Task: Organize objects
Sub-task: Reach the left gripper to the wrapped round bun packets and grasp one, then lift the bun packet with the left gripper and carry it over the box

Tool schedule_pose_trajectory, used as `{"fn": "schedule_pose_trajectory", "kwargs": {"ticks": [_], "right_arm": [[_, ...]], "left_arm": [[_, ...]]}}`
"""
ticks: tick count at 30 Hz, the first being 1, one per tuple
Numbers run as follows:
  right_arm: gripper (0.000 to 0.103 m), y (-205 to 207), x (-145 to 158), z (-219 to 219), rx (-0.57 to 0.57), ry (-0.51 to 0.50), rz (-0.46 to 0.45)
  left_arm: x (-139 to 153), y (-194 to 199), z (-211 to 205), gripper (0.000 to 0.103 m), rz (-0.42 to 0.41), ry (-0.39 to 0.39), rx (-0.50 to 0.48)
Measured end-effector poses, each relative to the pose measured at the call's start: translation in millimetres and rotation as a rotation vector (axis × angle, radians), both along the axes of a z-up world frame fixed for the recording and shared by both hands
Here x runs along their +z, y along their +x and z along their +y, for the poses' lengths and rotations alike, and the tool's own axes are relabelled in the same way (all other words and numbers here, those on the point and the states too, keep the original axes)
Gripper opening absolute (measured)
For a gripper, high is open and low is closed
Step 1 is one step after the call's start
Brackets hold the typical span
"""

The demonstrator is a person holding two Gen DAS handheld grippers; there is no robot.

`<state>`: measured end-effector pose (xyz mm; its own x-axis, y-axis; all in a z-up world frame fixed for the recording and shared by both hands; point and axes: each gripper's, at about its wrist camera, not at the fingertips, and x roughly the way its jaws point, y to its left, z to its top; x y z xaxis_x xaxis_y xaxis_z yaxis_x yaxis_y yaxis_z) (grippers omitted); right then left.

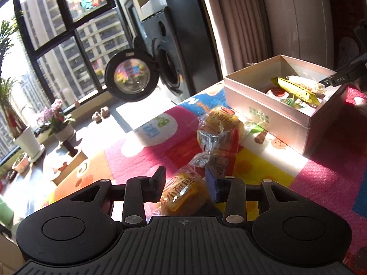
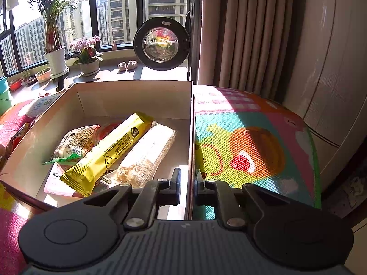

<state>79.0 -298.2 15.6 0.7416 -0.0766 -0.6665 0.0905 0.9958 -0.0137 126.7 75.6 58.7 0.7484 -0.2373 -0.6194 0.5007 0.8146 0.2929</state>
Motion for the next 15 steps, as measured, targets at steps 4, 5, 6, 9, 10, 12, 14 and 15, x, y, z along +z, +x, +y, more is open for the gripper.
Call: {"fn": "schedule_pose_trajectory", "kwargs": {"ticks": [4,5,6,9,10,12,14,15], "right_arm": [[0.01,-0.3,0.1,0.6,0.003,-0.005,0.005],[0.01,-0.1,0.2,0.7,0.004,-0.007,0.005],[0.01,0.5,0.3,0.8,0.005,-0.008,0.006],[0.011,1.4,0.6,1.5,0.005,-0.012,0.008],[0.011,1.4,0.6,1.5,0.005,-0.013,0.008],[0.011,1.3,0.7,1.5,0.006,-0.014,0.009],[0.011,1.4,1.1,1.8,0.006,-0.015,0.009],[0.011,1.4,1.3,1.9,0.005,-0.016,0.009]], "left_arm": [[-22.3,25.8,8.0,0.052,0.131,0.065,-0.033],[-27.4,27.0,7.8,0.062,0.131,0.071,-0.041],[-30.5,28.2,7.4,0.066,0.133,0.068,-0.035],[-35.2,32.1,6.1,0.069,0.13,0.01,0.021],[-35.5,33.8,5.7,0.069,0.129,-0.012,0.04],[-34.9,37.9,5.6,0.069,0.128,-0.063,0.072],[-32.7,46.7,7.1,0.069,0.14,-0.128,0.115],[-32.7,50.4,8.1,0.07,0.15,-0.15,0.138]]}}
